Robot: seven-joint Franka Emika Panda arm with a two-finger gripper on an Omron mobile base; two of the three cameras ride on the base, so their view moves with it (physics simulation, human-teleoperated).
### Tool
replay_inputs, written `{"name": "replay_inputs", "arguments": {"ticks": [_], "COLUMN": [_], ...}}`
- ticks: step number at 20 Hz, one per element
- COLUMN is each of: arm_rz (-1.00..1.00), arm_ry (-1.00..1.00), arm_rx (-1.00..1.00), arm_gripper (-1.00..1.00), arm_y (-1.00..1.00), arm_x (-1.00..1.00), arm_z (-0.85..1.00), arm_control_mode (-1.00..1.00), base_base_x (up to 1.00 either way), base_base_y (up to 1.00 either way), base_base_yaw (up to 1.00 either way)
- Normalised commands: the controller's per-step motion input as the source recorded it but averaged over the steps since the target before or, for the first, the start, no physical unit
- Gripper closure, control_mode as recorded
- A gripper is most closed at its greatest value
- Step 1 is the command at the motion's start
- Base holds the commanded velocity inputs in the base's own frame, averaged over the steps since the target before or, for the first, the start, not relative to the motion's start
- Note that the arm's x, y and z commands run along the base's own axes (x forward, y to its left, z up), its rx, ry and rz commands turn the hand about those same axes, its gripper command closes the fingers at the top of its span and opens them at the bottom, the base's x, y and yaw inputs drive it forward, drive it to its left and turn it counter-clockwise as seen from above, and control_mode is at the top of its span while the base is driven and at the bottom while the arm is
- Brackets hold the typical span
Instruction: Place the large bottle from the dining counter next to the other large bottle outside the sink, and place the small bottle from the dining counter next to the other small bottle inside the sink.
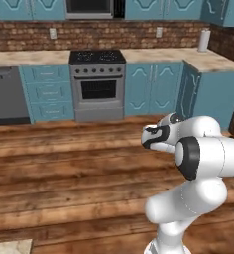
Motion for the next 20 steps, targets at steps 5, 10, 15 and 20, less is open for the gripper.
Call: {"name": "replay_inputs", "arguments": {"ticks": [5, 10, 15, 20], "arm_rz": [0.00, 0.00, 0.00, 0.00], "arm_ry": [0.00, 0.00, 0.00, 0.00], "arm_rx": [0.00, 0.00, 0.00, 0.00], "arm_gripper": [1.00, 1.00, 1.00, 1.00], "arm_y": [0.00, 0.00, 0.00, 0.00], "arm_x": [0.00, 0.00, 0.00, 0.00], "arm_z": [0.00, 0.00, 0.00, 0.00], "arm_control_mode": [1.00, 1.00, 1.00, 1.00], "base_base_x": [1.00, 1.00, 1.00, 1.00], "base_base_y": [0.23, 0.45, 0.64, 0.80], "base_base_yaw": [0.00, 0.00, 0.00, 0.00]}}
